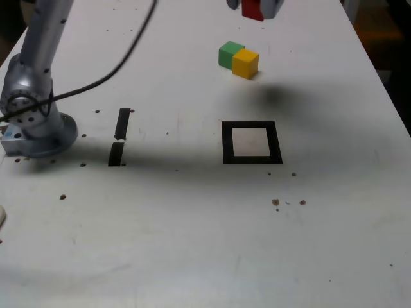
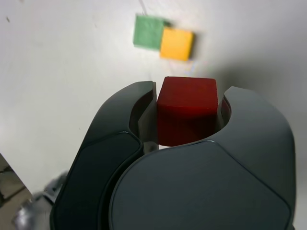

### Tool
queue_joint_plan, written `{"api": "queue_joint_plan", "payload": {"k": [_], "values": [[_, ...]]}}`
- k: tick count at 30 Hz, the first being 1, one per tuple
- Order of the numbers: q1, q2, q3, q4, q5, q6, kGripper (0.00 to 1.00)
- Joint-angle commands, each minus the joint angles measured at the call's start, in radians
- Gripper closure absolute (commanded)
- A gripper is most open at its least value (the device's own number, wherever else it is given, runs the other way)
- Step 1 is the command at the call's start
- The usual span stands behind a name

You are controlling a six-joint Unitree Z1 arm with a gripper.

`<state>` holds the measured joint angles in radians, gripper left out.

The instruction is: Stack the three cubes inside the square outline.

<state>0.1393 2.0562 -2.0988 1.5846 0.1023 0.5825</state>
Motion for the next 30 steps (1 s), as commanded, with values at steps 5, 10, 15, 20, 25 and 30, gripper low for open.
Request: {"api": "queue_joint_plan", "payload": {"k": [5, 10, 15, 20, 25, 30], "values": [[-0.178, -0.064, 0.147, -0.034, -0.041, -0.267, 0.68], [-0.261, -0.083, 0.261, -0.095, -0.089, -0.406, 0.68], [-0.305, -0.089, 0.333, -0.138, -0.125, -0.521, 0.68], [-0.327, -0.093, 0.401, -0.200, -0.180, -0.637, 0.68], [-0.344, -0.091, 0.467, -0.282, -0.235, -0.698, 0.68], [-0.357, -0.077, 0.521, -0.367, -0.247, -0.729, 0.68]]}}
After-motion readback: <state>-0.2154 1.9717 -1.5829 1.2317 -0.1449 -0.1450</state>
